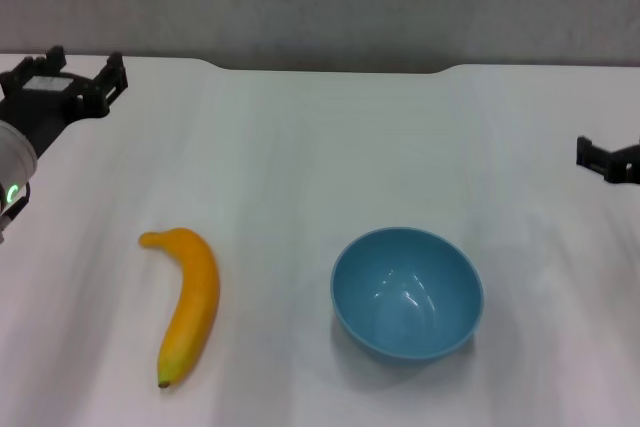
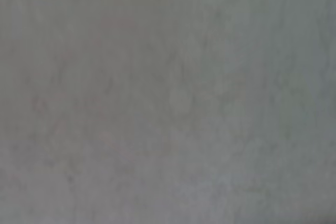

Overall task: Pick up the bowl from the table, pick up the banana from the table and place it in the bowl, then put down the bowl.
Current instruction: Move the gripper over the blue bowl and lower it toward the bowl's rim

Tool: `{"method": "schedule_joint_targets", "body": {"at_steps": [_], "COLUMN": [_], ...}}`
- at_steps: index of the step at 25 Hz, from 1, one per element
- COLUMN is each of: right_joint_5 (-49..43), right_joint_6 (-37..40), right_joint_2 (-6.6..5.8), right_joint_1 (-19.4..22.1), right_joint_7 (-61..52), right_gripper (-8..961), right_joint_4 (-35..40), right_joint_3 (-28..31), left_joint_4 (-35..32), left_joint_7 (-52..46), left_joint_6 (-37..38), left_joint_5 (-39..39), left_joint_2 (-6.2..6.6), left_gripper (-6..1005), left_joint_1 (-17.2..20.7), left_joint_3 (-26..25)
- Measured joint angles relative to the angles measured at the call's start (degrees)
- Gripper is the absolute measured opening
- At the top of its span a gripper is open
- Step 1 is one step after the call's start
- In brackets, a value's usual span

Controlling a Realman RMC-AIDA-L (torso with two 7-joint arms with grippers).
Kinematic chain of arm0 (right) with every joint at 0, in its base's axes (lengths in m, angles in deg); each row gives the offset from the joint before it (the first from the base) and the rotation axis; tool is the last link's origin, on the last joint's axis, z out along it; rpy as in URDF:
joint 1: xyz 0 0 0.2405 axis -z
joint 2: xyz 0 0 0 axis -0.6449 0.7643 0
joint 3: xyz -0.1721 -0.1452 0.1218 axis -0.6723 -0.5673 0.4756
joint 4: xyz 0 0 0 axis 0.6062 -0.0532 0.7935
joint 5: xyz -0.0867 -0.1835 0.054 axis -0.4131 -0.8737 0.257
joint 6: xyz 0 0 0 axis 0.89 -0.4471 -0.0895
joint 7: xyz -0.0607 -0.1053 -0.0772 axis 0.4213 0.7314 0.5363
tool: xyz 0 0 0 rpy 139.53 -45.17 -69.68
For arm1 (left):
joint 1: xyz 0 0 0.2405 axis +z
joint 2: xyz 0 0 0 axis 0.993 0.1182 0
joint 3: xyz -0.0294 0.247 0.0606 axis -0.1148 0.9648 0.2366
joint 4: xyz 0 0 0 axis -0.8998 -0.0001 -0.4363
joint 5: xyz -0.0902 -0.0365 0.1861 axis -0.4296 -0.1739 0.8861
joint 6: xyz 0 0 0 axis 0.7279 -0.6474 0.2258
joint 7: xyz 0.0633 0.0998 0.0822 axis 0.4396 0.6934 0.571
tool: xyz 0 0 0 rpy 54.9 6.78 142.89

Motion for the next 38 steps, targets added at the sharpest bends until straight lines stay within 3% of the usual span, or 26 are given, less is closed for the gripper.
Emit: {"method": "schedule_joint_targets", "body": {"at_steps": [2, 8, 13, 18, 27, 38], "right_joint_5": [-4.78, -21.75, -28.46, -27.34, -23.08, -23.17], "right_joint_6": [-7.54, -23.18, -30.09, -31.18, -27.54, -27.12], "right_joint_2": [1.36, 1.11, 1.23, 1.4, 1.5, 1.43], "right_joint_1": [0.59, -5.75, -13.61, -16.09, -15.25, -12.72], "right_joint_7": [-0.06, -13.74, -18.51, -19.19, -21.98, -22.75], "right_gripper": [888, 889, 888, 887, 885, 883], "right_joint_4": [-4.08, -6.35, -2.46, -1.78, -2.85, -3.82], "right_joint_3": [5.45, 9.11, 6.56, 0.76, -10.59, -11.27], "left_joint_4": [1.01, 2.3, 1.91, 1.7, 0.88, 0.38], "left_joint_7": [0.0, -0.4, -0.45, -0.47, -0.49, -0.5], "left_joint_6": [0.45, 4.12, 5.96, 5.68, 5.47, 5.46], "left_joint_5": [0.06, 0.07, -0.21, -0.35, -0.36, -0.25], "left_joint_2": [0.03, 0.18, 0.08, -0.23, -0.41, -0.51], "left_gripper": [696, 698, 700, 700, 701, 701], "left_joint_1": [0.13, -0.6, -1.02, -0.77, -1.01, -1.11], "left_joint_3": [0.26, 0.64, 0.48, -0.18, -0.92, -1.5]}}
